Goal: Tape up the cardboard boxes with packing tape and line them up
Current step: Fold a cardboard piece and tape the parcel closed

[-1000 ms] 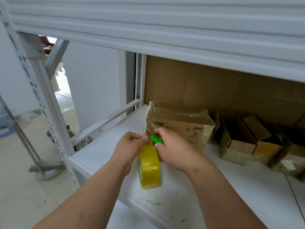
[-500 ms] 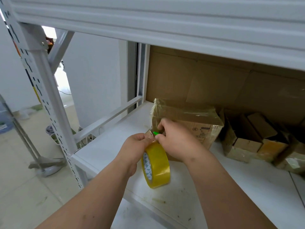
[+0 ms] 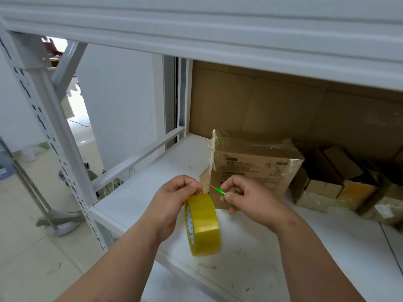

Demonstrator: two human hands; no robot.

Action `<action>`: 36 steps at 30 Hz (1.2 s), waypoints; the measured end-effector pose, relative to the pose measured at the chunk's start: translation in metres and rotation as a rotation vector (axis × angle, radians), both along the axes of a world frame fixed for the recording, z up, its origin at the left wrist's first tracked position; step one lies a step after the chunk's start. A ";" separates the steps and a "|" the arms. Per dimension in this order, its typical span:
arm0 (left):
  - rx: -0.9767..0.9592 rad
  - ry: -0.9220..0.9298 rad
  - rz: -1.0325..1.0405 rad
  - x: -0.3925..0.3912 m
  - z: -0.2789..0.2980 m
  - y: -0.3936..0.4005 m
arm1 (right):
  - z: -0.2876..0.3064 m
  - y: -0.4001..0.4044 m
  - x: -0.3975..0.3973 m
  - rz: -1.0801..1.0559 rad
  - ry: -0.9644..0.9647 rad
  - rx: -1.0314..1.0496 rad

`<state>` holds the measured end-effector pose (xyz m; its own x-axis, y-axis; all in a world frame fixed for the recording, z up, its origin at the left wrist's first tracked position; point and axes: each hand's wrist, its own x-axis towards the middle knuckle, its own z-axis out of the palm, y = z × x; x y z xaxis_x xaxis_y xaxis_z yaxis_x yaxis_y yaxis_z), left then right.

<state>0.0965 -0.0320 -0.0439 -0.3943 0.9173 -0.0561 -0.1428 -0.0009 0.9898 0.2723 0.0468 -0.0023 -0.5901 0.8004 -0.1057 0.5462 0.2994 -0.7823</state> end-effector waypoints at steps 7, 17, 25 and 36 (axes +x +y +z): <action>0.036 0.026 -0.099 0.023 0.010 0.003 | -0.041 0.018 0.059 -0.204 -0.617 0.242; 0.105 -0.151 0.080 0.086 0.031 0.026 | -0.023 -0.015 0.074 0.000 0.468 -0.278; 0.264 0.050 0.225 0.115 0.065 0.050 | -0.018 -0.007 0.102 0.090 0.655 -0.214; 0.307 0.194 0.233 0.144 0.064 0.066 | 0.014 0.048 0.153 -0.148 0.696 -0.244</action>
<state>0.2406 0.0339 0.0203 -0.5689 0.7652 0.3013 0.0849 -0.3098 0.9470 0.4249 0.0947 0.0117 -0.4734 0.8783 0.0671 -0.0772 0.0345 -0.9964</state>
